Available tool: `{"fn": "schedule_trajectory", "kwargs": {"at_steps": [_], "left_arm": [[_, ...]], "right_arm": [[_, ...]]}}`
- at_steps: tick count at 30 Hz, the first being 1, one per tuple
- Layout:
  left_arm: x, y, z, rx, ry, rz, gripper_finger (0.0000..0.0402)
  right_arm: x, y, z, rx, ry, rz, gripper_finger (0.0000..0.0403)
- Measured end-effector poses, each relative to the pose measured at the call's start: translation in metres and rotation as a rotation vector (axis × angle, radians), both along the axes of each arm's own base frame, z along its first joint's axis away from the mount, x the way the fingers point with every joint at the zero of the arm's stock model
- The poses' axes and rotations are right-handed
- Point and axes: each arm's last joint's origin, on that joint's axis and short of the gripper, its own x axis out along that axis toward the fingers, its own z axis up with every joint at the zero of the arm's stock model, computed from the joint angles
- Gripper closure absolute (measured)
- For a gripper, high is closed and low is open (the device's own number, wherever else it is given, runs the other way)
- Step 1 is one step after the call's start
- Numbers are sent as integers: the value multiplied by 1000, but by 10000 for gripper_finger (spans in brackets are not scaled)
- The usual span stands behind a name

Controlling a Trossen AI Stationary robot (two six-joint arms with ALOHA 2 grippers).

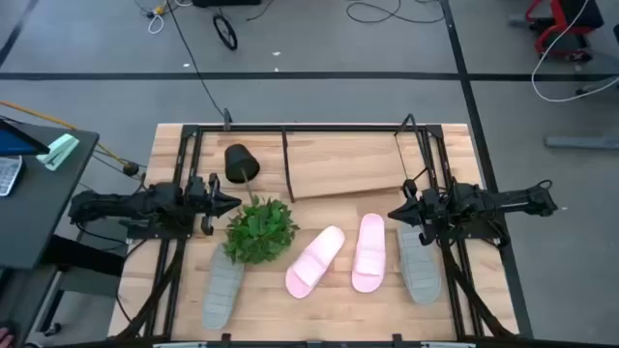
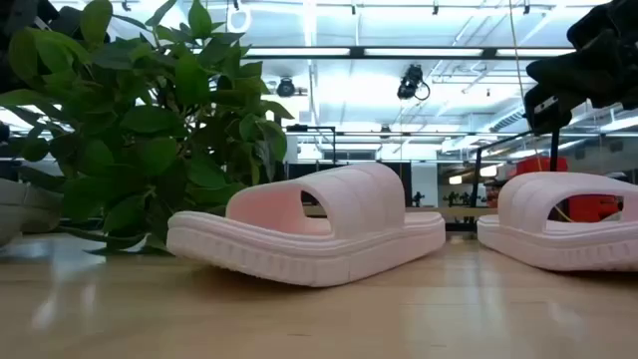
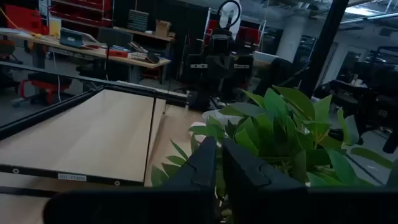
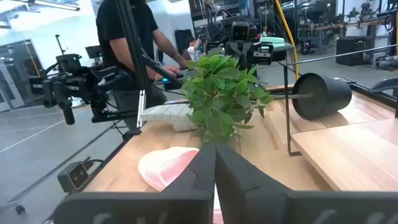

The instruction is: Pick and place slides into the shelf

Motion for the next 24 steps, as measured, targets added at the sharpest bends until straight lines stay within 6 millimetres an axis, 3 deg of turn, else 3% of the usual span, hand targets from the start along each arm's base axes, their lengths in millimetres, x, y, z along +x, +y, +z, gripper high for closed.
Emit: {"fn": "schedule_trajectory", "kwargs": {"at_steps": [24], "left_arm": [[0, 0, 0, 0, 0, 0, 370]], "right_arm": [[0, 0, 0, 0, 0, 1, 389]]}}
